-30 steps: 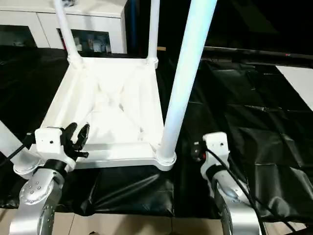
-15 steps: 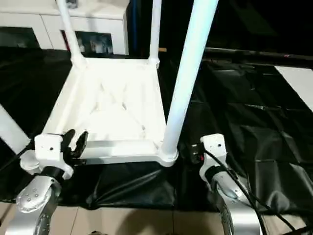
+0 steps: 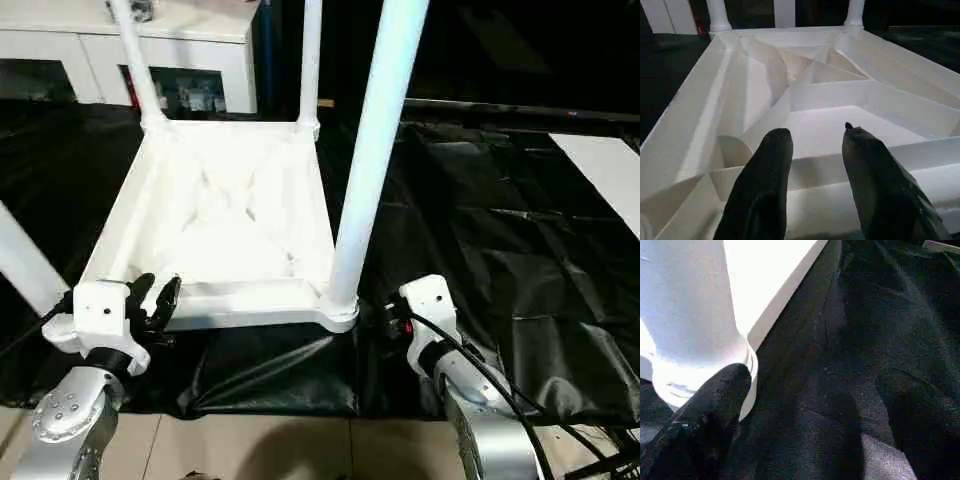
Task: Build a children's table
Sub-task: Flip table
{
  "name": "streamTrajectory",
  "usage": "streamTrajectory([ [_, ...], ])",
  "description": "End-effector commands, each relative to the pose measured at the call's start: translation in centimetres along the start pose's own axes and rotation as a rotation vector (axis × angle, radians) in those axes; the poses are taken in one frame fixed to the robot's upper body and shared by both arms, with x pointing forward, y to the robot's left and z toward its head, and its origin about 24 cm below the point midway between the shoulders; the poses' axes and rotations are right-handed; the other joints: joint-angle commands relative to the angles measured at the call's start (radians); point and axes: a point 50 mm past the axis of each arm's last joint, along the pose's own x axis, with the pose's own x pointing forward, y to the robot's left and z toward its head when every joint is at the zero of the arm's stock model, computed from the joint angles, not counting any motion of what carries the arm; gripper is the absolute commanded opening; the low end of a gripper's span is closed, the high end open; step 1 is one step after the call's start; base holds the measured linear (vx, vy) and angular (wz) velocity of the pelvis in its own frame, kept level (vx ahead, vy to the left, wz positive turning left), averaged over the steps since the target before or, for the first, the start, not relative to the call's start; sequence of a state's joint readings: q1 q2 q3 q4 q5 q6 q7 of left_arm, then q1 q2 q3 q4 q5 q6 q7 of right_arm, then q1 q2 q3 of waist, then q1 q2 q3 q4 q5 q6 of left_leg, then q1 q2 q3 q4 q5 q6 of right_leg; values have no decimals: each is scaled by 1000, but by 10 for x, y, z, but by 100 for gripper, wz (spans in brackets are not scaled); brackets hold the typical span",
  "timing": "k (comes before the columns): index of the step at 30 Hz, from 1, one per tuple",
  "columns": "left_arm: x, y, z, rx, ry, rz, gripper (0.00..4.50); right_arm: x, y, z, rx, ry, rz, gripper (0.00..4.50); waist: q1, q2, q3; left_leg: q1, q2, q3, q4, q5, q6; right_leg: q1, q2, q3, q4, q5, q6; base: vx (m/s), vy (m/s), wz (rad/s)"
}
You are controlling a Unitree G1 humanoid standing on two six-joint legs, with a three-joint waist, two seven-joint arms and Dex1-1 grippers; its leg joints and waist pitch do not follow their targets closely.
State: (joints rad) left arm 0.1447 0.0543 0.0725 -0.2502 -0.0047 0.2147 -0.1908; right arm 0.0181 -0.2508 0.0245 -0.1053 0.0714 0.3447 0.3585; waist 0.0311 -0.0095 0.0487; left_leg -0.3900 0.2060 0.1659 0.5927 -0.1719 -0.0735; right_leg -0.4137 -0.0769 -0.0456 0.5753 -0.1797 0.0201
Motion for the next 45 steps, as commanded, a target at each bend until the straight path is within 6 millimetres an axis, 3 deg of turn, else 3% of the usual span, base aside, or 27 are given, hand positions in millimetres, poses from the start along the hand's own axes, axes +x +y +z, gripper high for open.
streamTrajectory([
  [1,-2,1,4,6,-18,12,192,2,1,2,-17,-4,37,450,-6,-4,-35,31,-2,-10,-74,-539,0,8,-30,-9,-121,-668,-6,0,0,0],
  [3,-6,5,5,-8,-35,33,192,0,1,3,-31,-4,79,450,-14,2,-29,31,0,-22,-79,-589,-13,20,-31,-28,-138,-718,38,0,0,0],
  [4,-8,6,6,-15,-40,42,192,0,1,3,-34,-3,95,450,-20,15,-22,42,11,-32,-93,-658,-15,31,-25,-51,-147,-679,32,0,0,0],
  [5,-12,8,5,-24,-43,51,192,-2,0,3,-27,-2,127,450,-24,31,-19,28,33,-48,-127,-742,-17,68,-21,-63,-118,-558,7,0,0,0],
  [6,-14,8,5,-26,-42,51,192,-3,0,3,-22,-2,139,450,-21,36,-13,17,52,-51,-156,-806,-19,86,-16,-63,-82,-481,-13,0,0,0],
  [7,-17,7,6,-51,-51,35,210,-4,0,3,-23,-2,160,450,0,39,-16,-4,82,-53,-196,-877,-21,116,-25,-29,32,-253,-53,-61,-19,-3],
  [8,-20,7,6,-51,-61,31,221,-5,-2,3,-33,-1,174,450,9,24,-5,1,83,-39,-207,-899,-14,98,-22,-14,43,-253,-53,-2,-69,5],
  [9,-27,8,6,-70,-80,34,227,-8,-5,4,-31,-2,201,450,-2,-21,8,63,16,-13,-117,-824,-24,12,-22,-24,-108,-693,14,-2,-69,5],
  [10,-30,9,7,-61,-86,49,230,-9,-7,5,-29,-5,218,450,-22,-23,19,163,-55,1,88,-569,-24,-95,-94,-68,-257,-1106,66,0,0,0],
  [11,-32,11,7,-46,-90,69,230,-11,-8,6,-27,-9,236,450,-38,-22,16,128,-54,-10,94,-464,-10,-54,-117,-81,-252,-1125,69,-10,85,-46],
  [12,-35,12,8,-58,-104,81,239,-13,-9,8,-29,-18,258,450,-57,17,5,13,14,-51,-50,-633,-24,102,-42,-216,-160,-808,126,-10,85,-46],
  [13,-37,14,9,-53,-115,102,265,-14,-10,9,-31,-23,278,450,2,55,-3,-89,62,-75,-150,-793,-26,214,-52,-128,109,-516,55,165,102,-40],
  [14,-39,16,10,-58,-130,118,269,-16,-10,10,-28,-29,308,450,46,42,21,-128,72,-54,-185,-905,-49,203,-38,-90,157,-322,-17,195,-34,-2],
  [15,-43,17,10,-57,-147,143,269,-20,-7,12,-24,-33,381,450,75,45,2,-71,62,-14,-178,-880,-4,160,-16,-36,181,-258,-34,195,-34,-2],
  [16,-44,18,10,-56,-149,148,273,-20,-6,12,-23,-35,398,450,46,-49,-6,55,4,-27,-10,-540,-16,38,-95,37,-35,-911,78,67,-143,11],
  [17,-45,18,10,-55,-156,162,286,-22,-3,13,-19,-38,442,450,40,-16,3,71,-33,-54,136,-149,5,-22,-178,88,-133,-1218,20,26,-58,-10],
  [18,-46,19,11,-54,-161,170,286,-23,-1,14,-17,-40,468,450,32,-50,11,18,-37,-62,120,-81,13,22,-166,69,-123,-1167,7,26,-58,-10],
  [19,-47,21,11,-51,-162,197,301,-23,2,14,-14,-39,504,450,49,-23,4,16,-13,-57,32,-139,-33,42,-118,16,-87,-980,-38,-4,33,-23],
  [20,-48,23,11,-46,-167,222,308,-23,5,14,-13,-37,533,450,47,-14,3,7,-9,-58,-5,-223,-50,48,-86,2,-64,-886,-51,0,0,0],
  [21,-53,28,12,-26,-171,289,312,-22,12,14,-12,-33,603,450,55,2,-9,8,-4,-58,-36,-355,-62,60,-59,-2,-48,-737,-61,0,0,0],
  [22,-53,28,12,-26,-171,289,312,-22,12,14,-12,-33,603,450,55,7,-14,9,2,-60,-45,-366,-59,65,-56,2,-42,-651,-76,0,0,0],
  [24,-54,31,12,-20,-172,315,329,-21,16,14,-17,-35,629,450,56,20,-37,3,14,-61,-66,-187,0,95,-40,7,-25,-291,-123,0,0,0],
  [26,-55,36,12,-2,-168,353,349,-13,22,17,-24,-54,647,450,50,24,-30,6,15,-56,-89,-368,-20,85,-42,7,-41,-341,-136,29,59,-8],
  [29,-59,47,12,26,-167,433,375,-1,30,23,-2,-90,676,450,47,15,-35,8,16,-54,-93,-412,-38,82,-48,13,-46,-355,-123,23,39,-7],
  [37,-61,66,16,49,-185,513,439,28,48,30,36,-135,700,450,63,3,-51,12,20,-36,-82,-210,-4,88,-47,16,-26,-52,-145,9,2,-1],
  [42,-53,64,16,19,-191,425,447,36,50,30,52,-149,676,450,72,-15,-48,16,23,-29,-86,-240,-14,86,-50,20,-30,-96,-137,0,0,0],
  [45,-44,66,14,31,-173,385,447,36,49,30,59,-155,668,450,79,-13,-49,18,21,-26,-89,-248,-26,81,-47,25,-30,-116,-108,0,0,0],
])
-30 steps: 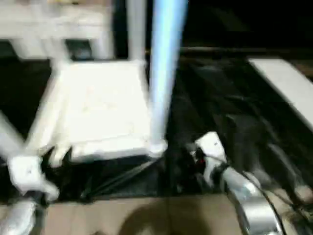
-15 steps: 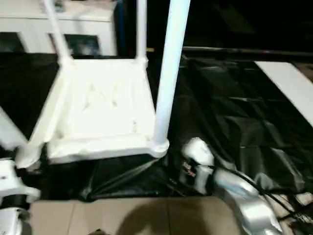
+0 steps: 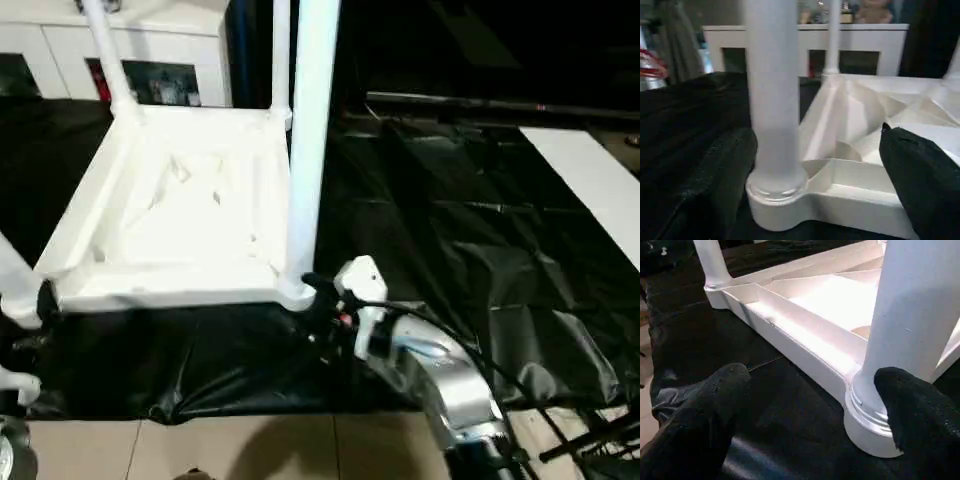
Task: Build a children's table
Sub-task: Flip table
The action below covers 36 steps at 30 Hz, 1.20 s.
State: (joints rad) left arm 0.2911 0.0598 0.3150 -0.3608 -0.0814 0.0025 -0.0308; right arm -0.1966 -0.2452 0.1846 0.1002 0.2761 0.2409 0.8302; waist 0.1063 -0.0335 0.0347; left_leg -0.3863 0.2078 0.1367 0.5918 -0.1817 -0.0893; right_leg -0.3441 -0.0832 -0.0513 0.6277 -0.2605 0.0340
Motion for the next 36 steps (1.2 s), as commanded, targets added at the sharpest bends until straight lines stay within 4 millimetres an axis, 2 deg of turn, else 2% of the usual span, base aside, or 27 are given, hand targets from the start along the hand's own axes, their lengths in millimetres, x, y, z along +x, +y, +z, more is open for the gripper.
streamTrajectory([
  [1,5,-2,-4,1,17,-30,447,0,-3,2,-8,-7,-14,450,4,11,-35,14,20,3,-88,-238,-10,12,-40,30,-82,-35,-122,0,0,0],
  [3,26,5,-9,28,31,-5,447,-12,-2,0,-23,8,-5,450,7,22,-38,19,17,4,-88,-257,-23,7,-37,34,-82,-44,-104,0,0,0],
  [4,30,7,-9,23,33,5,447,-17,-1,0,-28,12,-5,450,9,23,-39,29,17,8,-85,-268,-28,1,-34,38,-86,-34,-97,0,0,0],
  [5,33,8,-9,16,34,11,447,-19,-1,0,-33,11,-6,450,11,21,-40,28,19,7,-85,-267,-28,4,-35,38,-81,-19,-101,0,0,0],
  [6,38,14,-10,18,36,56,447,-28,-1,0,-34,19,-1,450,11,22,-42,22,18,5,-86,-245,-31,12,-34,36,-79,24,-101,0,0,0],
  [7,41,18,-10,11,37,85,447,-33,-1,1,-39,25,0,450,11,22,-42,22,18,5,-86,-245,-31,12,-34,36,-79,24,-101,0,0,0],
  [8,44,23,-11,8,42,135,447,-42,-1,1,-44,35,-2,450,10,31,-44,23,17,4,-84,-244,-28,11,-34,36,-74,52,-113,0,0,0],
  [9,46,26,-10,-1,37,165,447,-49,-2,1,-46,41,-2,450,9,31,-43,22,15,6,-85,-250,-27,11,-33,37,-77,51,-112,0,0,0],
  [10,47,26,-9,-3,32,173,447,-52,-2,2,-44,44,0,450,11,26,-44,24,17,6,-82,-257,-20,12,-34,38,-77,55,-118,0,0,0],
  [11,47,27,-9,-4,29,179,447,-55,-2,2,-43,46,2,450,8,26,-43,20,17,5,-84,-252,-17,14,-36,37,-77,58,-123,0,0,0],
  [12,48,24,-8,-14,13,169,447,-63,-4,2,-36,58,14,450,7,27,-43,21,17,7,-82,-260,-8,13,-36,37,-81,41,-130,0,0,0],
  [13,48,24,-8,-14,13,169,447,-63,-4,2,-36,58,14,450,8,25,-43,22,18,8,-81,-261,-3,12,-37,38,-81,36,-134,0,0,0],
  [14,49,22,-9,-18,16,151,447,-64,-4,2,-34,62,20,450,8,28,-43,22,18,8,-81,-260,-2,11,-37,39,-80,32,-139,0,0,0],
  [16,52,19,-10,-36,17,120,447,-62,-5,5,-42,60,24,450,6,27,-41,22,16,11,-81,-271,3,7,-36,39,-85,-15,-148,0,0,0],
  [17,55,17,-12,-44,21,103,447,-60,-6,7,-44,54,29,450,6,22,-40,23,16,12,-82,-277,5,5,-36,39,-87,-35,-147,0,0,0],
  [21,72,10,-17,-71,29,29,447,-48,-3,16,-42,27,77,450,8,25,-41,25,15,10,-83,-270,-1,1,-37,41,-87,-78,-143,0,0,0],
  [24,80,14,-23,-63,71,40,447,-41,1,17,-36,29,114,450,8,27,-45,25,18,9,-82,-249,-9,4,-39,40,-81,-32,-142,0,0,0],
  [25,84,17,-25,-48,93,54,447,-38,3,18,-31,30,132,450,6,21,-46,23,16,9,-81,-225,-6,7,-36,38,-77,3,-145,0,0,0],
  [26,86,18,-27,-39,107,63,447,-37,4,18,-28,31,143,450,7,24,-50,23,15,8,-78,-196,-3,9,-36,38,-72,49,-149,0,0,0],
  [27,91,24,-26,-63,114,106,447,-32,5,19,-38,31,157,450,7,23,-51,24,15,9,-76,-183,-3,9,-35,37,-70,82,-154,0,0,0],
  [28,91,24,-26,-63,114,106,419,-32,5,19,-38,31,157,450,6,23,-50,23,14,9,-76,-182,-2,9,-35,36,-69,90,-158,0,0,0],
  [29,93,26,-26,-64,116,116,411,-30,6,20,-37,29,168,450,6,19,-51,23,14,10,-76,-178,0,10,-35,36,-69,95,-160,0,0,0],
  [30,94,28,-26,-64,117,122,411,-29,7,20,-36,27,178,450,7,22,-51,24,15,10,-76,-176,1,10,-37,36,-68,98,-164,0,0,0],
  [31,97,30,-26,-68,120,128,411,-24,8,22,-39,25,190,450,6,19,-50,23,15,11,-77,-182,1,11,-38,36,-69,88,-167,0,0,0],
  [32,98,32,-26,-63,121,129,403,-22,8,22,-41,24,196,450,6,22,-50,24,14,11,-77,-191,0,9,-38,37,-69,73,-168,0,0,0],
  [35,99,32,-26,-71,119,125,366,-20,8,22,-44,23,198,450,7,22,-48,26,17,11,-81,-215,-7,7,-40,37,-72,41,-169,0,0,0],
  [36,99,32,-26,-76,116,122,369,-19,8,23,-46,23,199,450,8,22,-48,25,18,11,-82,-220,-10,8,-41,38,-72,33,-169,0,0,0],
])
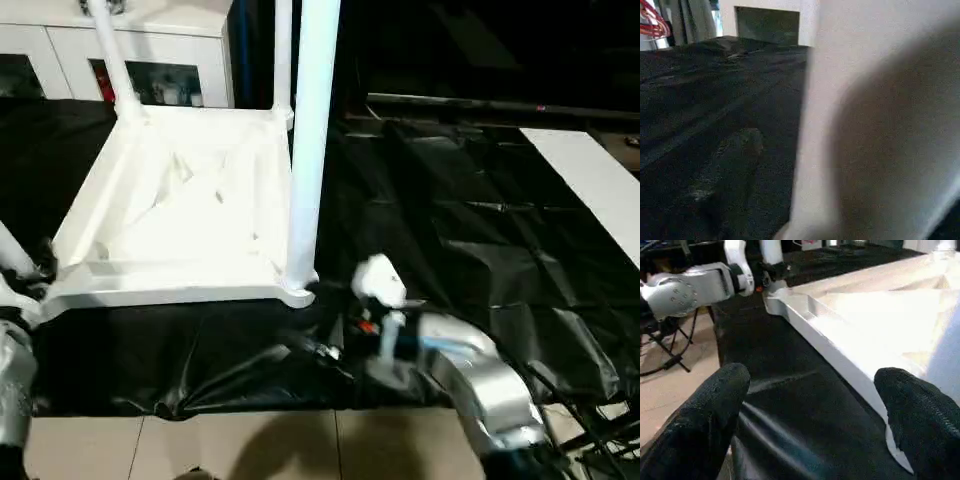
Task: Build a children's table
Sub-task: Flip table
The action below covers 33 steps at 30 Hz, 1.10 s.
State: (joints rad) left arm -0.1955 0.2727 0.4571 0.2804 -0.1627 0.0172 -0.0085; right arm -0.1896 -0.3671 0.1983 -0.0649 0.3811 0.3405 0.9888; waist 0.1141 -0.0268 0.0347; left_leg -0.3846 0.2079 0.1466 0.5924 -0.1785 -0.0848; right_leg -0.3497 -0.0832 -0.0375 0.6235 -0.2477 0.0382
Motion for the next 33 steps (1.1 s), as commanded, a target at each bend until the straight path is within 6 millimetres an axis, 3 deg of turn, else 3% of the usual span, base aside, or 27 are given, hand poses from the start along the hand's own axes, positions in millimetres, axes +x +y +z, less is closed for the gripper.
streamTrajectory([
  [1,1,1,1,-6,0,6,360,0,-2,0,-8,12,-5,450,1,14,-48,24,18,2,-83,-223,-15,13,-41,24,-68,21,-172,0,0,0],
  [9,-9,-10,-4,-15,11,-41,286,7,-2,-1,-9,2,1,450,0,13,-46,20,19,1,-86,-235,-20,14,-43,25,-70,1,-170,0,0,0],
  [11,-10,-14,-4,-9,6,-79,280,8,-2,-1,-11,4,-1,450,3,21,-47,21,19,0,-86,-243,-24,12,-42,25,-70,-1,-169,0,0,0],
  [13,-11,-19,-4,-21,8,-104,251,9,-3,-2,-15,4,-10,450,4,18,-46,22,19,1,-86,-251,-27,10,-41,26,-72,-4,-167,0,0,0],
  [14,-11,-19,-4,-21,8,-104,240,9,-3,-2,-15,4,-10,450,6,23,-46,23,19,0,-87,-254,-29,10,-42,26,-71,-8,-166,0,0,0],
  [19,-15,-30,-3,-93,18,-159,219,10,-2,-2,-11,-3,-30,450,8,22,-45,23,19,0,-88,-268,-35,10,-41,26,-73,-12,-164,0,0,0],
  [20,-21,-46,0,-232,31,-229,217,12,0,-3,3,-12,-46,450,10,20,-46,22,21,1,-87,-251,-37,11,-43,26,-69,5,-170,0,0,0],
  [22,-21,-46,0,-234,31,-230,217,12,0,-3,3,-12,-47,450,11,18,-46,22,20,4,-85,-234,-31,10,-40,26,-69,21,-177,0,0,0],
  [24,-28,-61,0,-355,60,-286,216,15,2,-4,16,-17,-56,450,19,18,-48,20,19,5,-81,-197,-21,13,-41,26,-65,47,-175,0,0,0],
  [27,-43,-94,-3,-546,162,-422,217,21,4,-6,38,-24,-80,450,26,12,-56,17,17,10,-67,-85,-2,15,-37,24,-52,175,-186,0,0,0],
  [29,-50,-107,-5,-592,206,-479,218,24,-1,-8,47,-13,-137,450,37,8,-59,17,10,20,-56,-37,19,8,-31,25,-48,234,-195,0,0,0],
  [30,-54,-113,-5,-615,231,-499,219,26,-3,-9,53,-13,-161,450,43,13,-56,18,13,25,-59,-47,28,1,-33,25,-51,206,-198,0,0,0],
  [33,-61,-126,-6,-645,281,-534,219,29,-6,-8,63,-26,-188,450,45,15,-48,14,20,23,-77,-161,-10,3,-39,26,-64,38,-164,0,0,0],
])
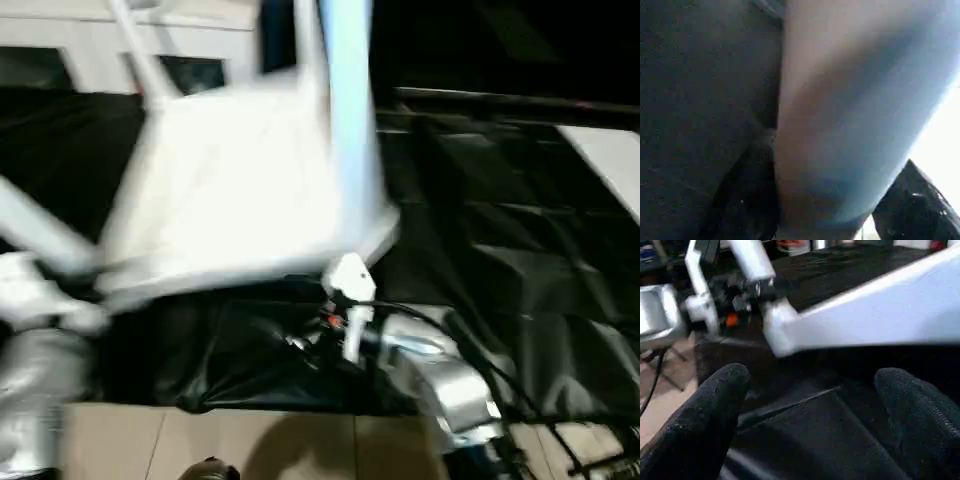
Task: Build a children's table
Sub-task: Flip table
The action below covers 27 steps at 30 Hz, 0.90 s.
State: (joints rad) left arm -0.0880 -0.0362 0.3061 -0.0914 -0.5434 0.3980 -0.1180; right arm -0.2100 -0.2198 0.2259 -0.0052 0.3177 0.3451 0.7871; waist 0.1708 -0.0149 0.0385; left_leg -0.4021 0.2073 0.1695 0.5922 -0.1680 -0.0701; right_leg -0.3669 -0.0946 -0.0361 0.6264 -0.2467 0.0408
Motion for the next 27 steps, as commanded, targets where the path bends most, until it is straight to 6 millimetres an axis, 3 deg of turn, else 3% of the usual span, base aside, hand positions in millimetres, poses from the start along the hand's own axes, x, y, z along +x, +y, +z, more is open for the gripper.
streamTrajectory([
  [1,2,-19,-11,-68,64,-99,219,-2,-4,-1,6,10,-26,450,-15,2,-50,32,21,-1,-81,-212,-40,21,-29,25,-72,-8,-144,0,0,0],
  [3,2,-28,-15,-66,81,-122,216,1,-3,2,31,-16,-28,450,-26,0,-48,30,19,-4,-86,-249,-55,21,-28,25,-81,-55,-107,0,0,0],
  [6,2,-32,-16,-69,86,-126,214,3,-4,4,53,-39,-48,450,-39,-2,-48,30,19,-5,-86,-252,-57,21,-29,26,-84,-68,-98,0,0,0],
  [9,2,-35,-16,-78,89,-125,212,7,-8,6,102,-75,-114,450,-41,0,-50,29,19,-5,-84,-224,-52,19,-28,26,-81,-48,-101,0,0,0],
  [12,3,-35,-14,-89,81,-106,212,9,-26,2,220,-85,-314,450,-46,2,-51,29,16,-5,-83,-193,-57,18,-24,25,-74,5,-115,0,0,0],
  [13,3,-35,-14,-89,81,-106,212,9,-26,2,220,-85,-314,450,-54,1,-51,25,14,-7,-87,-202,-63,21,-24,23,-73,0,-116,0,0,0],
  [15,3,-35,-14,-86,78,-101,212,8,-27,2,252,-106,-324,450,-63,2,-51,28,15,-6,-84,-209,-66,22,-23,24,-74,2,-111,0,0,0],
  [20,4,-35,-14,-79,78,-95,212,10,-31,8,311,-164,-356,450,-59,3,-56,30,13,-1,-74,-142,-59,23,-21,24,-68,102,-111,0,0,0],
  [27,3,-35,-14,-71,67,-87,212,15,-40,17,393,-238,-409,450,-61,5,-55,32,14,-1,-78,-167,-65,22,-22,23,-69,65,-107,0,0,0],
])
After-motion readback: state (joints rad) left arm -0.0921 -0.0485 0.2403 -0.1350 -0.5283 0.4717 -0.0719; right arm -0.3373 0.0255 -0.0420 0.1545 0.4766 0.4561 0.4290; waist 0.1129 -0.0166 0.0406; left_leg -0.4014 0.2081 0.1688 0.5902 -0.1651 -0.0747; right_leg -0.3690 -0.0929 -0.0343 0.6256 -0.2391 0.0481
